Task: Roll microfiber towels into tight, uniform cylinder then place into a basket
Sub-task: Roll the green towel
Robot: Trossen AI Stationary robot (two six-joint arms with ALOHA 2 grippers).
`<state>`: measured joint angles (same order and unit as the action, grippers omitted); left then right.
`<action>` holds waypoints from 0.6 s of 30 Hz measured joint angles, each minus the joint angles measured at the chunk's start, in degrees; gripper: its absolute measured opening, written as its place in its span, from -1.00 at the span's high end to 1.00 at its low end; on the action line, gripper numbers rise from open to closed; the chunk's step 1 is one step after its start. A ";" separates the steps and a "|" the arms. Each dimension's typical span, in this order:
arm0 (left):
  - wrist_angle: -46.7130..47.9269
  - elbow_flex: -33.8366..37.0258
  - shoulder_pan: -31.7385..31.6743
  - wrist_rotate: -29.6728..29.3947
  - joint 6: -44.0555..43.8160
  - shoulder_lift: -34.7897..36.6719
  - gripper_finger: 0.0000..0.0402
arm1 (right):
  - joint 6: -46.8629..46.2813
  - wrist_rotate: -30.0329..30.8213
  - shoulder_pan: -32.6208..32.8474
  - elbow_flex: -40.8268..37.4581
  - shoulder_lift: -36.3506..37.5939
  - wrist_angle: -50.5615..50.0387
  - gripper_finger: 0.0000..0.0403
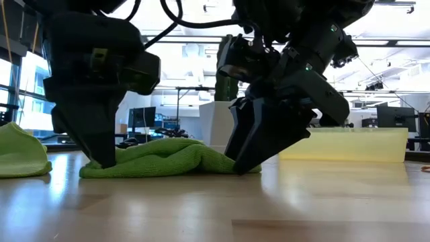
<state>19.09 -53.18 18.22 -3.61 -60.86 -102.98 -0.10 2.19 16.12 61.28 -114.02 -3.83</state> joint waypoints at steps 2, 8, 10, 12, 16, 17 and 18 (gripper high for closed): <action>0.07 -0.05 -0.02 0.87 2.57 0.00 0.67 | -0.79 -0.06 0.00 0.00 -0.06 -0.23 0.01; 6.07 -3.35 -0.18 0.68 13.10 -0.15 0.42 | -3.20 -0.80 0.02 -0.02 -0.10 -0.18 0.01; 12.68 -5.63 -0.41 -0.35 16.27 -0.10 0.38 | -4.32 -0.92 0.02 -0.04 -0.10 -0.11 0.01; 18.37 -8.35 -0.50 -1.77 18.68 0.02 0.36 | -5.14 -1.11 0.02 -0.07 -0.10 -0.01 0.01; 26.03 -13.88 -0.25 -3.07 22.39 0.37 0.36 | -6.49 -1.20 0.00 -0.09 -0.10 0.06 0.01; 27.23 -14.94 0.10 -3.09 23.57 0.35 0.36 | -6.74 -1.23 0.00 -0.10 -0.10 0.09 0.01; 27.25 -15.69 0.51 -3.13 25.04 0.38 0.36 | -7.03 -1.26 0.00 -0.11 -0.10 0.12 0.01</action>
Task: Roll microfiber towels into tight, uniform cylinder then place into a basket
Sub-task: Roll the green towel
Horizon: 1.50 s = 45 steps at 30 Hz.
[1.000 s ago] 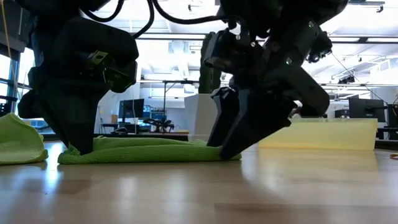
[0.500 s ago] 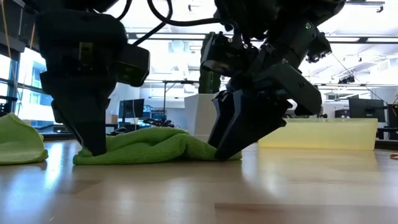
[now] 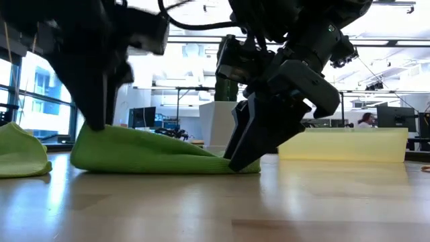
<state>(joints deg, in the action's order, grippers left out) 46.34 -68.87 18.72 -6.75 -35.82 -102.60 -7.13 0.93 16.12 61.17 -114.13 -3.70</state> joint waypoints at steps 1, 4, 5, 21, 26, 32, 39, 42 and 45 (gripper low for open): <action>-0.84 -0.34 0.43 -0.04 1.54 0.08 0.36 | -0.25 -0.01 0.00 0.00 0.00 0.02 0.01; -2.81 -0.47 1.89 -0.99 6.31 0.06 0.36 | -0.42 -0.04 0.00 -0.02 0.00 0.21 0.01; -3.65 -0.49 2.40 -2.41 8.06 0.06 0.36 | -0.53 -0.04 0.00 -0.07 0.00 0.37 0.01; -8.21 3.95 3.77 -7.84 13.42 -0.38 0.36 | -2.14 -0.37 0.02 -0.20 -0.04 1.42 0.01; -10.35 7.83 3.06 -7.81 12.23 -0.35 0.36 | -3.09 -0.37 0.02 -0.18 -0.07 1.51 0.01; -19.43 12.11 2.16 -4.30 12.01 -0.27 0.36 | -3.13 -0.35 0.02 -0.19 -0.07 1.57 0.01; -21.87 14.61 1.96 -4.46 7.49 0.08 0.36 | -3.13 -0.33 0.02 -0.20 -0.07 1.62 0.01; -22.64 15.79 1.92 -4.06 2.94 0.12 0.38 | -3.13 -0.33 0.02 -0.20 -0.07 1.64 0.01; -23.46 16.41 1.94 -3.57 1.49 0.19 0.49 | -3.15 -0.33 0.02 -0.17 -0.07 1.66 0.01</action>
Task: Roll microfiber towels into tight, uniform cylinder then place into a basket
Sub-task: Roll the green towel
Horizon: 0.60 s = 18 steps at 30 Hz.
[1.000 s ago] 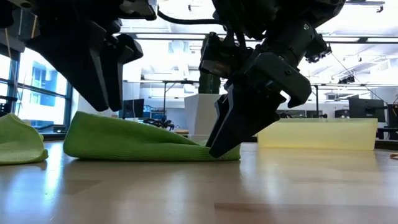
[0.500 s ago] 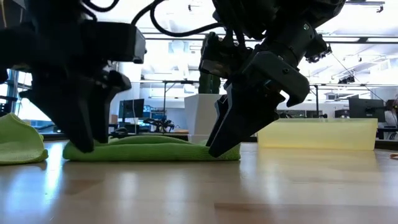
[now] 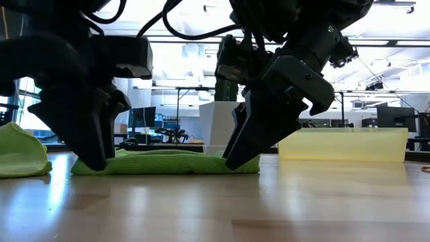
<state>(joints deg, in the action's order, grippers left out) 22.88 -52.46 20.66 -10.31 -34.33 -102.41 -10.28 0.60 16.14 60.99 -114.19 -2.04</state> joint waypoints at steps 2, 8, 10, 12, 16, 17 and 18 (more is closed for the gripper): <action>-0.60 0.15 0.07 0.41 -0.15 0.00 0.61 | 0.01 0.00 0.00 -0.02 0.00 0.02 0.01; -4.44 0.19 -0.08 7.13 -1.58 -0.19 0.96 | -0.36 -0.41 0.00 -0.12 2.15 -0.31 0.03; -5.26 0.20 -0.15 8.60 -2.09 -0.28 0.95 | -0.44 -1.57 0.11 -0.22 3.30 -0.94 0.08; -6.34 0.23 -0.13 10.12 -2.09 -0.36 0.93 | -0.46 -2.21 0.17 -0.22 3.83 -1.32 0.16; -8.00 0.28 -0.12 13.88 -1.68 -0.45 0.95 | -0.48 -3.51 0.11 -0.19 3.76 -2.15 0.35; -8.31 0.28 -0.12 14.58 -1.64 -0.46 0.96 | -0.45 -3.47 0.14 -0.15 3.69 -2.33 0.40; -8.67 0.28 -0.13 15.12 -1.56 -0.46 0.96 | -0.30 -3.41 0.20 -0.11 3.67 -2.60 0.44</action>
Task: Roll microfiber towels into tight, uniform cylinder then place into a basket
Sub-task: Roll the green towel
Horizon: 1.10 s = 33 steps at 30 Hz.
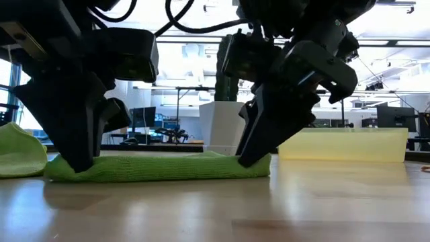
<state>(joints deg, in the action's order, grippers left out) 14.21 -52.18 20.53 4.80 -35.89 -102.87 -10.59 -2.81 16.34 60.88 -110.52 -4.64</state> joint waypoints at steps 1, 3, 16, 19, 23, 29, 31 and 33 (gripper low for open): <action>-0.23 0.02 0.00 0.42 0.22 0.00 0.96 | 0.39 0.00 0.15 0.02 0.00 -0.09 0.48; -0.56 0.02 0.00 1.13 1.19 -0.03 0.96 | 2.00 0.00 0.52 0.02 0.01 0.00 0.51; -1.87 0.13 -1.73 4.89 0.45 -0.04 0.97 | 13.45 2.65 4.84 0.02 0.22 -0.08 0.13; -2.29 0.15 -1.73 4.81 -0.03 -0.07 0.97 | 13.48 5.86 5.45 0.02 0.22 -0.24 0.26; -2.57 0.15 -1.73 5.67 -0.61 -0.11 0.95 | 13.11 6.31 5.90 0.02 0.26 -0.34 0.65; -2.74 0.13 -1.79 7.16 -2.91 -0.13 0.95 | 7.43 0.90 4.84 0.11 0.33 -0.56 0.91; -2.89 0.13 -2.22 9.28 -4.50 -0.17 0.95 | 3.59 -5.72 3.34 0.13 0.33 0.23 0.91; -2.86 0.13 -2.63 11.22 -6.61 -0.17 0.95 | -0.65 -11.67 1.67 0.13 0.33 0.94 0.96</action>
<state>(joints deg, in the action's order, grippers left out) 11.35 -52.05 17.91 16.02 -42.50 -103.04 -11.24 -14.48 18.01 61.01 -110.19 -3.70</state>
